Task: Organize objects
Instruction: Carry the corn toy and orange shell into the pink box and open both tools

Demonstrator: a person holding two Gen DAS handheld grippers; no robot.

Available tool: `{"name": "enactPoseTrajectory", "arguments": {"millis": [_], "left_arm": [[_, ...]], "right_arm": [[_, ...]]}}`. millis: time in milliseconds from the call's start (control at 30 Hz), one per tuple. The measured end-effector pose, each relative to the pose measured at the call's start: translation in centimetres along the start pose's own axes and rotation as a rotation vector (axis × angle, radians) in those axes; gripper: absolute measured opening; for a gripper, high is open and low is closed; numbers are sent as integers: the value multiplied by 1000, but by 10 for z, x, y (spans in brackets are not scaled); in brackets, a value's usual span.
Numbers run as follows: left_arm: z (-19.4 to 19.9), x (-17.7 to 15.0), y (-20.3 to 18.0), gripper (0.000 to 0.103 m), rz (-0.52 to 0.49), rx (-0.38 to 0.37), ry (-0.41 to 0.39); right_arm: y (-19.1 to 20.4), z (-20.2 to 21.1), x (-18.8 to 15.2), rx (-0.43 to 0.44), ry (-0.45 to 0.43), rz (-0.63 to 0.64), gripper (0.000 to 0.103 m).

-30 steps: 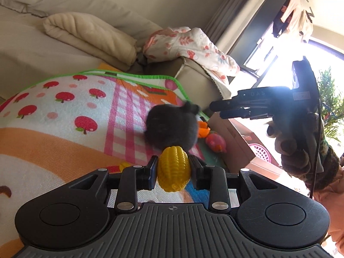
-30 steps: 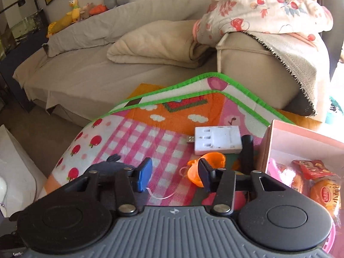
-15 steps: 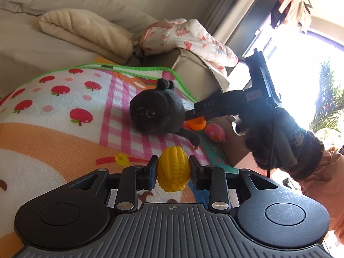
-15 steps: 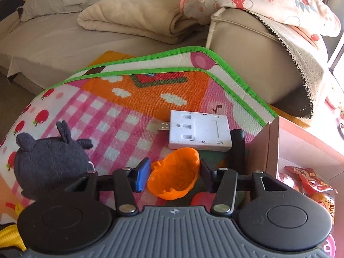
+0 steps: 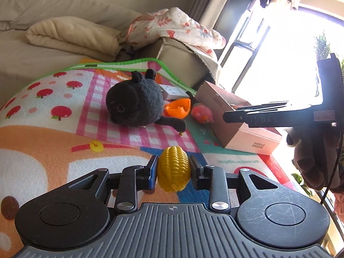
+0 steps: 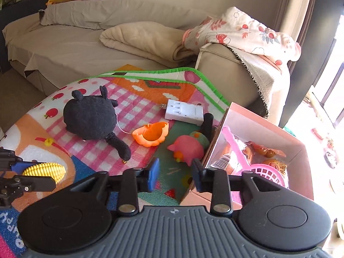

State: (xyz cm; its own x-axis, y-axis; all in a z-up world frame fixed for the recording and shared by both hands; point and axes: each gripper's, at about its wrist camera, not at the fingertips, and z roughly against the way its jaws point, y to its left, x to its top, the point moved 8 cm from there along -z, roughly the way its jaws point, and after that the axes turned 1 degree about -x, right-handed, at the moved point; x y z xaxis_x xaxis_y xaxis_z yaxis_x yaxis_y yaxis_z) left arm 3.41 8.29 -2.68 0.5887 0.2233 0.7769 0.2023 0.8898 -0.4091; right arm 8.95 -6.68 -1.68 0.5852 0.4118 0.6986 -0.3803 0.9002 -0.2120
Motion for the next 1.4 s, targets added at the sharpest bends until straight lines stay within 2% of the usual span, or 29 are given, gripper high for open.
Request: {"name": "enactPoseTrajectory", "arguments": {"millis": [100, 233, 367, 433, 467, 500, 567, 700, 867, 967, 1067, 1233, 1400], "left_arm": [[-4, -1, 2, 34, 13, -11, -3], [-4, -3, 2, 34, 17, -50, 1], [-4, -4, 1, 34, 25, -70, -4], [-3, -4, 1, 34, 31, -78, -8], [-3, -4, 1, 34, 34, -80, -7], [-3, -4, 2, 34, 38, -82, -7], [-3, -4, 2, 34, 43, -82, -7], [-3, -4, 2, 34, 40, -70, -10], [-6, -7, -6, 34, -11, -39, 29], [-7, -12, -27, 34, -51, -93, 81], [-6, -7, -61, 34, -106, -172, 100], [-20, 38, -133, 34, -211, -257, 69], [-60, 97, -197, 34, -321, -270, -23]], "right_arm": [[1, -14, 10, 31, -1, -23, 62], [16, -49, 27, 74, 45, -46, 66], [26, -100, 40, -9, 102, 2, 76], [29, -113, 43, -26, 108, 4, 76], [32, -116, 43, -30, 121, 12, 70], [34, -117, 43, -31, 129, 19, 57], [38, -113, 40, -32, 133, 42, 57], [38, -85, 28, -18, 103, 69, 56], [25, -3, -2, 68, 25, -4, 57], [11, 46, -33, 76, -15, -53, 57], [-6, 82, -68, 9, -49, -84, 57], [-34, 117, -113, -49, -92, -186, 57], [-65, 129, -137, -102, -132, -266, 57]]}}
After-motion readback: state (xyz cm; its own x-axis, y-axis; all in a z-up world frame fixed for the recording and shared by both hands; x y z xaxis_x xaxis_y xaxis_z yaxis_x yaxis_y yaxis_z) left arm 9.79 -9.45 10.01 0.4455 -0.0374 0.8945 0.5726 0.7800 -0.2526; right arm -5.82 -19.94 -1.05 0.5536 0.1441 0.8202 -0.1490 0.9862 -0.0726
